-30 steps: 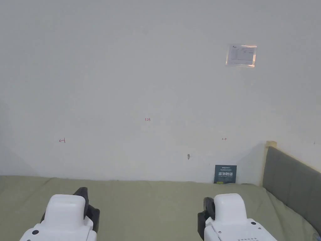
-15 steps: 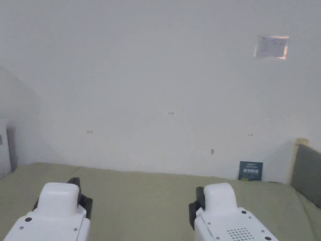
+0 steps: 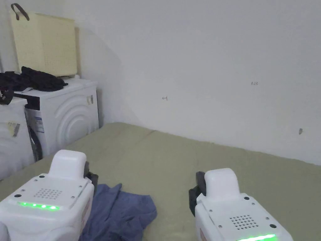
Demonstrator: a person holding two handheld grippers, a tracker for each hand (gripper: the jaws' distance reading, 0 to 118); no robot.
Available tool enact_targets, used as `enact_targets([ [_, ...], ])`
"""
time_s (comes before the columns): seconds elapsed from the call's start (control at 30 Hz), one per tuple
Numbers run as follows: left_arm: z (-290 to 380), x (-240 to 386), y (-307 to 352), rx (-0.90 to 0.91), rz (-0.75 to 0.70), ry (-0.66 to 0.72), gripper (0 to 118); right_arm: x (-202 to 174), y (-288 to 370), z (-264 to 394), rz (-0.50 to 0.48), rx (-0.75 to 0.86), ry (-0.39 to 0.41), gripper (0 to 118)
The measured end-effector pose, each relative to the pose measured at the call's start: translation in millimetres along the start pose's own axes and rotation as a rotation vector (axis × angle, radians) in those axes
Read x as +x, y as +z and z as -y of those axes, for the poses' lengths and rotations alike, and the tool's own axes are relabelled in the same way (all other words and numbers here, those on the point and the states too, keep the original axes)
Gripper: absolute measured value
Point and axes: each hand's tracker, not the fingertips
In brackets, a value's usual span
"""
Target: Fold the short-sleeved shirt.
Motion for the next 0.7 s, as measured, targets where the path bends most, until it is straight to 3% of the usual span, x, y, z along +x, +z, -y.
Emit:
enact_targets([
  [0.1, 12, -6, -75, -0.313, 0.102, -0.007, 0, 5, -18, 18, 0.027, -0.06, 0.051, 0],
  [0.17, 33, -3, -137, -0.505, 0.224, -0.034, 0, 12, -34, 31, 0.022, -0.103, 0.034, 0],
  [0.2, 44, 0, -166, -0.575, 0.214, -0.056, 0, 15, -42, 37, 0.016, -0.124, 0.019, 0],
  [0.37, 102, 14, -278, -0.798, 0.312, -0.038, 0, 28, -85, 68, 0.021, -0.199, 0.014, 0],
  [0.43, 111, 16, -298, -0.799, 0.255, -0.068, 0, 32, -101, 79, 0.021, -0.232, 0.011, 0],
  [0.47, 111, 17, -305, -0.771, 0.239, -0.072, 16, 34, -107, 83, 0.024, -0.242, 0.011, 1],
  [0.5, 115, 17, -317, -0.765, 0.237, -0.068, 53, 36, -114, 87, 0.025, -0.25, 0.012, 1],
  [0.53, 120, 20, -325, -0.776, 0.229, -0.069, 103, 38, -119, 91, 0.023, -0.257, 0.011, 1],
  [0.57, 132, 18, -330, -0.819, 0.204, -0.039, 118, 39, -124, 94, 0.024, -0.266, 0.009, 1],
  [0.63, 140, 23, -368, -0.805, 0.24, -0.033, 116, 40, -132, 100, 0.025, -0.279, 0.004, 1],
  [0.7, 157, 23, -371, -0.907, 0.166, -0.042, 116, 40, -138, 106, 0.02, -0.294, 0.001, 1],
])
